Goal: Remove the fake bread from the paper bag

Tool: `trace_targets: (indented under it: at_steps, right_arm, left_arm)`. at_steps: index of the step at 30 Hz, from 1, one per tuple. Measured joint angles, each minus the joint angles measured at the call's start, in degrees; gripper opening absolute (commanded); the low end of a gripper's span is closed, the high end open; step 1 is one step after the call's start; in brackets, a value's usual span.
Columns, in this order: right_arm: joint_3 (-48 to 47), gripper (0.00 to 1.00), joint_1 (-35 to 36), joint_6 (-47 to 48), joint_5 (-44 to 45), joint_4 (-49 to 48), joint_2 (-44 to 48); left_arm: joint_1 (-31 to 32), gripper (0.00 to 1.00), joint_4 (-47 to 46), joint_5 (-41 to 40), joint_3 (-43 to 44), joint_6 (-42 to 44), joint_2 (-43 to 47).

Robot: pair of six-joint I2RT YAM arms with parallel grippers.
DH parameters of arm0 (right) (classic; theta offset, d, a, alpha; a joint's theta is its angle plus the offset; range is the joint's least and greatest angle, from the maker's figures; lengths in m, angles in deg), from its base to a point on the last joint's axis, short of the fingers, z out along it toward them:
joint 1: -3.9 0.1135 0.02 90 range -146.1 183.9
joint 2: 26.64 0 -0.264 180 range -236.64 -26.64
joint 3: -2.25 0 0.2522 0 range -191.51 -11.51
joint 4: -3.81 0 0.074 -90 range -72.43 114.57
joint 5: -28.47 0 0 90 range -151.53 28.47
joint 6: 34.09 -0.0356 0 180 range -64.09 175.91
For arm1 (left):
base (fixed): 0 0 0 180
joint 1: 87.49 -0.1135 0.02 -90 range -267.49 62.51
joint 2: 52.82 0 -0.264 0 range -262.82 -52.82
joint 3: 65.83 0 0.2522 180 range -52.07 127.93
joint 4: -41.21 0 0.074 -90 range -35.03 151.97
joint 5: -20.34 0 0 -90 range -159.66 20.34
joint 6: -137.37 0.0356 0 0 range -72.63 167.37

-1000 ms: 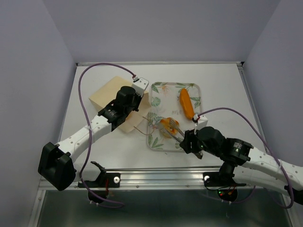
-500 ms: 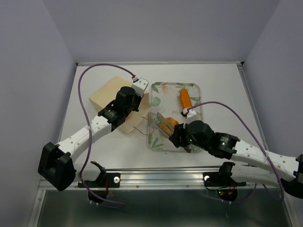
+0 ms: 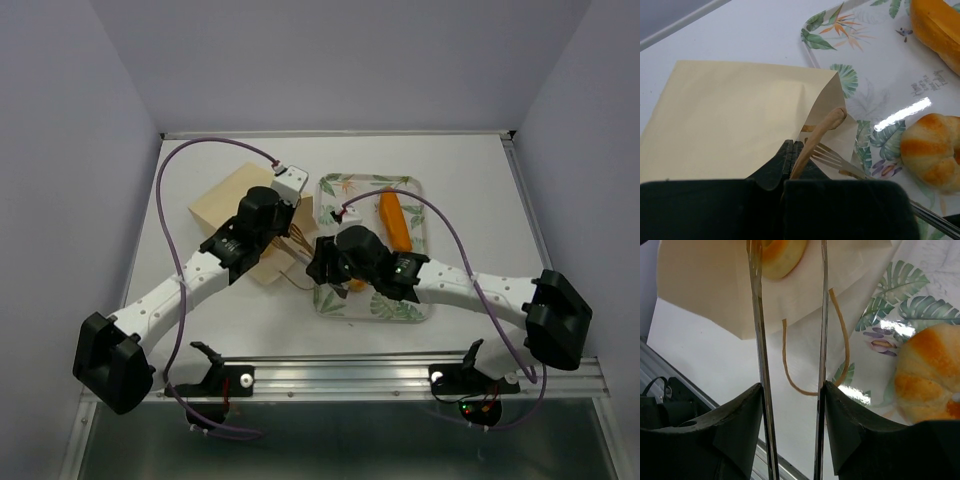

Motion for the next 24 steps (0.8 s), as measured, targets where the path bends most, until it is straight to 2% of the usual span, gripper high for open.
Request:
trace_targets:
  at_steps: [9, 17, 21, 24]
  right_arm:
    - [-6.14, 0.57, -1.03, -5.18, 0.2, -1.88, -10.05]
    - [-9.64, 0.56, -1.03, -6.84, -3.5, -3.43, -15.85]
    - [-10.21, 0.49, -1.03, -8.09, -5.79, -3.65, -17.4]
    - [-10.32, 0.36, -1.03, -8.74, -7.1, -3.72, -18.71]
  left_arm:
    - [0.0, 0.0, -0.28, -0.02, -0.37, -0.55, 1.64]
    - [0.0, 0.0, -0.72, -0.04, -1.51, -1.31, 1.64]
    - [0.0, 0.0, -1.09, -0.07, -2.12, -1.68, 1.66]
    - [0.0, 0.0, -1.14, -0.07, -2.21, -1.92, 1.66]
